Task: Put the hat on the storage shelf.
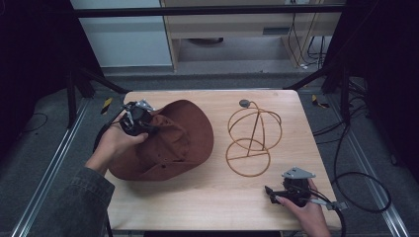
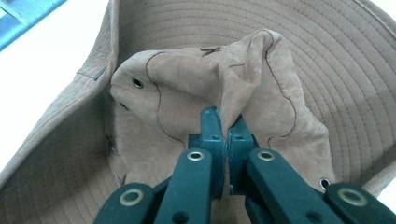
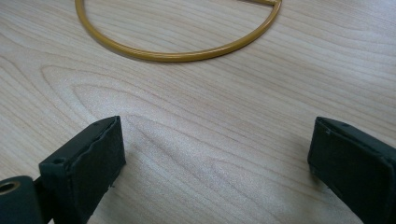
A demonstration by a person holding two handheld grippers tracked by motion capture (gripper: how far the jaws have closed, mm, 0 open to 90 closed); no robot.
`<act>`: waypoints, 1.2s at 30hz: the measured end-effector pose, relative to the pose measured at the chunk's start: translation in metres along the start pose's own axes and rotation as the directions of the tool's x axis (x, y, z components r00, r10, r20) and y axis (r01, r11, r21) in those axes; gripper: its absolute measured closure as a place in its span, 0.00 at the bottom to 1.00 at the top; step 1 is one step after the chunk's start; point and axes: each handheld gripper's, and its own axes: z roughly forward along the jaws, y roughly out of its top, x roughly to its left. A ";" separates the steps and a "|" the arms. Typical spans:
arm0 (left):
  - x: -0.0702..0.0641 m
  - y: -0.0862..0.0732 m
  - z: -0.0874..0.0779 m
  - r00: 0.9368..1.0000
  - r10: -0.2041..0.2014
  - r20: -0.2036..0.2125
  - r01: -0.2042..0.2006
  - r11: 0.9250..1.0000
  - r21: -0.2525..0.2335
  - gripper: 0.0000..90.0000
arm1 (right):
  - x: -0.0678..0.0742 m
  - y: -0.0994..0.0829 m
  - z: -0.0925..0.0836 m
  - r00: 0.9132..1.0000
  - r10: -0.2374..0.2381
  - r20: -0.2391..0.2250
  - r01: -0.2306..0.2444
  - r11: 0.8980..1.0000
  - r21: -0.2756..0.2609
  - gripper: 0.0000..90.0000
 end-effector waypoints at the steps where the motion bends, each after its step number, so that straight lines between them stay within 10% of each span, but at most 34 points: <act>1: 0.000 0.002 -0.003 1.000 0.005 -0.002 -0.005 1.000 -0.002 0.98 | 0.000 0.000 0.000 1.000 0.000 0.000 0.000 1.000 0.000 0.05; 21: -0.029 0.058 -0.071 0.988 0.153 0.003 -0.153 0.988 -0.022 0.98 | 0.000 0.000 0.000 1.000 0.003 0.001 -0.003 1.000 -0.002 0.05; 36: -0.033 0.067 -0.090 0.983 0.185 0.000 -0.185 0.982 -0.031 0.98 | 0.000 0.000 0.000 1.000 0.001 0.001 -0.001 1.000 -0.002 0.05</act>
